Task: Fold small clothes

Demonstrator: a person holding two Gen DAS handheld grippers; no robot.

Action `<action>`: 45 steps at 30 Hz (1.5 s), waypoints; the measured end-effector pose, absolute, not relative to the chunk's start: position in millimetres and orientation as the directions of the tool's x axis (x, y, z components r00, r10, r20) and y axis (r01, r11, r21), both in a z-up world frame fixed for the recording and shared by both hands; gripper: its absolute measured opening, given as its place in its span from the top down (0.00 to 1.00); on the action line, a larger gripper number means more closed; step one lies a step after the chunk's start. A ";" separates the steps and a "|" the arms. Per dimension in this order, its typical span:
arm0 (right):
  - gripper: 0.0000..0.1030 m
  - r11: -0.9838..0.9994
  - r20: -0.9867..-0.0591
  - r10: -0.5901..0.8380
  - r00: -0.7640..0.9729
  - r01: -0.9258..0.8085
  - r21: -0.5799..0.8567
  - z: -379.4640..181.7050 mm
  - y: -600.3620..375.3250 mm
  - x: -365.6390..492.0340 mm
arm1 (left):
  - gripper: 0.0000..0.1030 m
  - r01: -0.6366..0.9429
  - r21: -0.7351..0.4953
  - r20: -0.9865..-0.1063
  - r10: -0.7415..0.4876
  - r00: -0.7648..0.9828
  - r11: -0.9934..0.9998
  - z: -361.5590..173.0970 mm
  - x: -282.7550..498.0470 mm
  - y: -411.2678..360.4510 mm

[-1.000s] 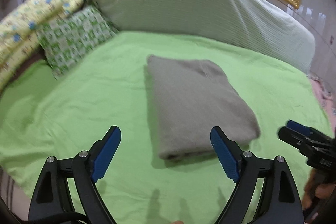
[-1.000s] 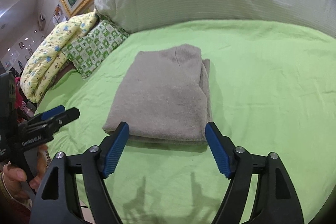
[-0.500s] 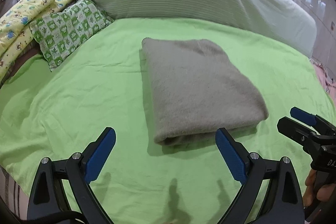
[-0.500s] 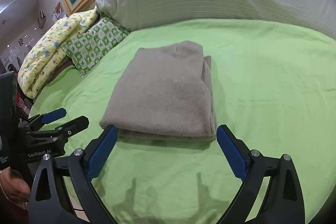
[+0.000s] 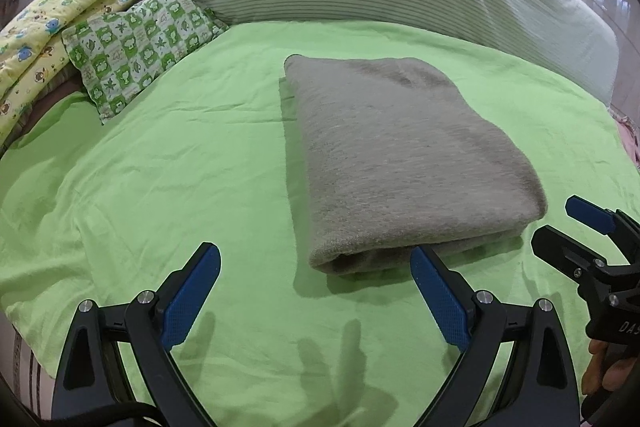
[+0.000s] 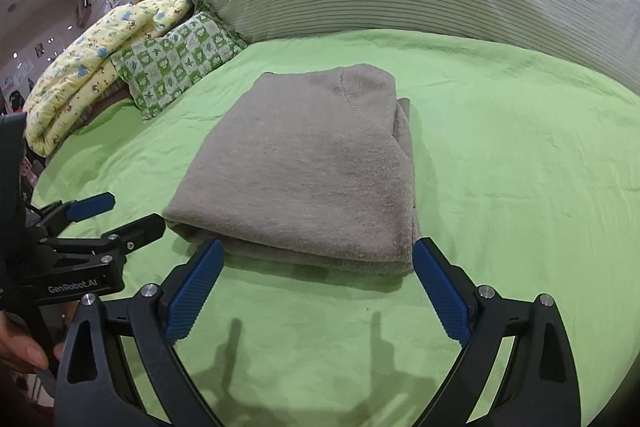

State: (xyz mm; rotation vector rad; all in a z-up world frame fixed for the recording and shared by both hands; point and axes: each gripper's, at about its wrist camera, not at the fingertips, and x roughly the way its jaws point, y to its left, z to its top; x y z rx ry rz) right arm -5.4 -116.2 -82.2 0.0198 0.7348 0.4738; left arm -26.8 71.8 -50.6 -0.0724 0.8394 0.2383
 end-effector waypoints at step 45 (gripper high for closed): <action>0.07 0.890 -0.623 0.431 0.652 -0.420 0.176 -82.8 -117.0 -8.4 | 0.06 -0.239 0.033 -0.734 0.186 0.653 0.971 -44.7 -25.3 64.5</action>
